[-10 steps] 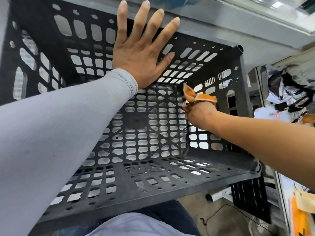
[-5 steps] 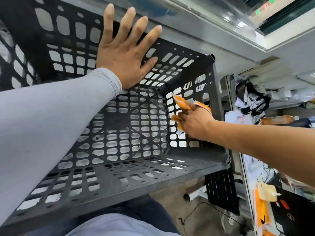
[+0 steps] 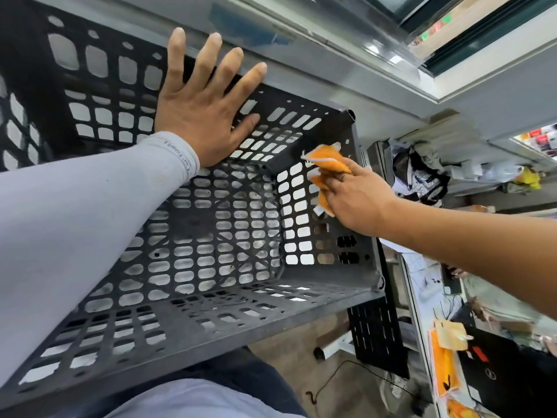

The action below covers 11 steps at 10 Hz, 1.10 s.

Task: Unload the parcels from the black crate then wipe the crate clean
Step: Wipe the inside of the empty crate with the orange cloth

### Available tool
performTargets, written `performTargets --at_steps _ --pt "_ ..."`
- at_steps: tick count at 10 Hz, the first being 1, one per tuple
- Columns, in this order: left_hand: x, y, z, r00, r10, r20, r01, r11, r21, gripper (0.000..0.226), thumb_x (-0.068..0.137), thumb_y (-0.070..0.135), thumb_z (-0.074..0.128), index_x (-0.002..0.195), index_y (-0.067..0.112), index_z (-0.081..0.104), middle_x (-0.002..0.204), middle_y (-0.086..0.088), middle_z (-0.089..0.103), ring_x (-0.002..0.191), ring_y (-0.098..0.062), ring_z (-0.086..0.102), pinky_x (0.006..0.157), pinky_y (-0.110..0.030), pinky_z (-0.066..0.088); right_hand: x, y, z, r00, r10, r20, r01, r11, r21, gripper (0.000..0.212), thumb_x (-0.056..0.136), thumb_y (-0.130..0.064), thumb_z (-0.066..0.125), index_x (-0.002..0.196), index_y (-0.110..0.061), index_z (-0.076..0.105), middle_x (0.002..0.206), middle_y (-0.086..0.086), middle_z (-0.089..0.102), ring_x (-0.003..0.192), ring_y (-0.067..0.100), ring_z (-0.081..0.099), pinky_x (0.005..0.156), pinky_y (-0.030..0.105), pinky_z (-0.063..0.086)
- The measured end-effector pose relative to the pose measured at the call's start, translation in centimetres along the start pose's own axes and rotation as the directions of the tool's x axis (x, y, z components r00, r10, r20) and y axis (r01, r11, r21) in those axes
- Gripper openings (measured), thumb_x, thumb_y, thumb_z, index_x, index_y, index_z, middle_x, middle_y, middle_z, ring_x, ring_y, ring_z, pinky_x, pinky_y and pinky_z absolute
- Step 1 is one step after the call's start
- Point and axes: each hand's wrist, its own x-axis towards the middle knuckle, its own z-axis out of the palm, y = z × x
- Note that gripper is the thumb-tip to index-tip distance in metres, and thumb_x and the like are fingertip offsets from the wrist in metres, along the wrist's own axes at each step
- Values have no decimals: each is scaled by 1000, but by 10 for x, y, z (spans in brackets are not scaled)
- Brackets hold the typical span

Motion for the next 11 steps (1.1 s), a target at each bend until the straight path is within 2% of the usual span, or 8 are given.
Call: performTargets --at_steps 1,3,5,6,7,9,10,11 --pt "0 1 1 1000 11 -1 -11 1000 14 71 103 64 26 163 30 13 164 -10 23 155 -33 10 123 -65 3 -14 -13 1 999 -25 24 24 1000 11 53 105 -31 27 151 -17 49 160 11 42 148 29 39 126 58 5" --pt "1 0 1 1000 10 -8 -10 1000 3 71 103 64 26 163 29 14 164 -10 23 154 -33 10 123 -65 2 -45 -33 0 991 -12 133 2 997 73 55 108 -29 25 159 -9 33 167 13 29 156 28 23 125 55 -11" --pt "1 0 -1 1000 3 -6 -3 1000 -15 71 103 63 27 163 29 14 163 -11 23 155 -33 10 122 -63 -2 -68 -35 -4 989 117 92 -117 993 -12 68 107 -41 18 163 -6 6 168 26 -9 156 41 -14 121 61 -18" --pt "1 1 -1 1000 -2 2 2 1000 -8 71 103 64 25 163 30 12 163 -10 23 155 -33 9 122 -63 -3 -47 -20 3 961 274 30 -275 957 96 74 104 -51 7 162 -7 -10 164 25 -24 152 42 -25 123 61 -11" --pt "3 1 -1 1000 -5 10 5 1000 -9 71 103 65 25 163 30 12 163 -10 23 154 -34 10 123 -64 -1 -20 -4 11 930 367 28 -357 882 309 77 104 -58 10 163 -15 -13 165 18 -28 153 40 -23 125 57 -8" --pt "2 2 -3 999 -8 33 8 1000 6 70 103 65 24 164 32 12 163 -9 24 154 -35 10 124 -64 -1 16 4 21 866 494 -75 -339 692 638 69 109 -43 26 164 -13 -2 170 14 -19 156 41 -15 128 53 1" --pt "2 3 -6 999 -5 46 7 999 -32 70 103 63 29 163 31 14 162 -9 24 154 -34 11 123 -65 0 22 -4 23 824 564 -47 -346 568 747 70 110 -35 32 164 -13 -6 169 17 -21 156 43 -8 127 55 12" --pt "0 4 -9 999 -5 49 7 999 -38 71 103 62 33 163 31 14 162 -9 23 154 -32 11 122 -65 -1 14 -12 22 787 613 72 -371 377 849 76 109 -38 38 163 -23 -15 168 15 -24 152 46 21 109 57 44"
